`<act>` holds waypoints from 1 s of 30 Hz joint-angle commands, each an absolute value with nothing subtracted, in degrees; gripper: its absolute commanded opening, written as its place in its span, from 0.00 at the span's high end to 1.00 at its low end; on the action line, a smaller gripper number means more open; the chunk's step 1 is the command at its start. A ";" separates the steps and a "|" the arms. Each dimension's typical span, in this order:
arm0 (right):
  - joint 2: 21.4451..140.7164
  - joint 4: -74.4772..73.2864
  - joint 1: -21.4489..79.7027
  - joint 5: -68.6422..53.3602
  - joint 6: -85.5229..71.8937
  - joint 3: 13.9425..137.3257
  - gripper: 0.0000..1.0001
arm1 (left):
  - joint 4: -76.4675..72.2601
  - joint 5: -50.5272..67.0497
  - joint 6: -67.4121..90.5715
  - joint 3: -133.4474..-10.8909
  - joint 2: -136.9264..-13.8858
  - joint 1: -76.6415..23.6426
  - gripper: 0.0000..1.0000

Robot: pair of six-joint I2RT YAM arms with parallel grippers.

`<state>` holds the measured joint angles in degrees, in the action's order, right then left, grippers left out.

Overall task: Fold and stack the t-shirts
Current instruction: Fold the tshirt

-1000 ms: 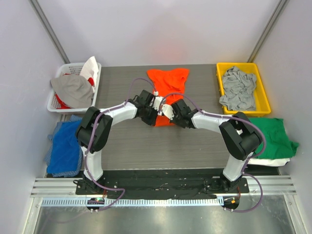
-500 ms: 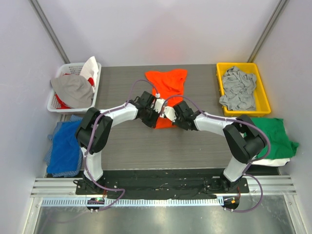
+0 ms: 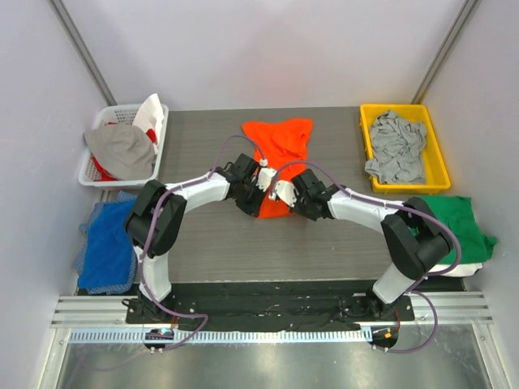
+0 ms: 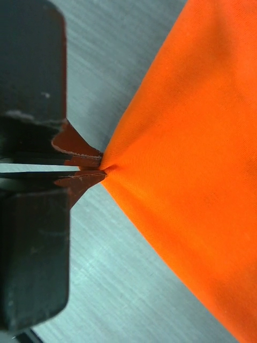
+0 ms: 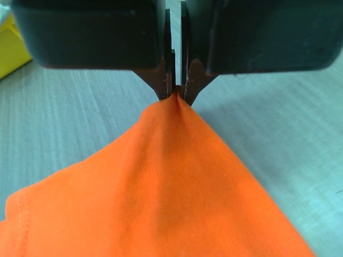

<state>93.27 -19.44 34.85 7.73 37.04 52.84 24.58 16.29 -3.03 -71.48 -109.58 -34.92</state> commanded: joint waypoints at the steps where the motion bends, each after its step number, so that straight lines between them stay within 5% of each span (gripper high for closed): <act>1: 89.65 -26.62 36.20 6.42 35.86 54.67 0.99 | 30.14 17.31 -3.08 -70.22 -105.56 -34.80 1.00; 30: 74.53 -33.66 48.34 1.75 28.21 49.83 0.99 | 28.21 25.50 -0.44 -55.19 -87.63 -40.69 1.00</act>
<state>76.99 -33.95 48.27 1.39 29.32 49.28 30.26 26.02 -0.64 -53.63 -88.36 -40.49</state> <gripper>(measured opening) 0.072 0.059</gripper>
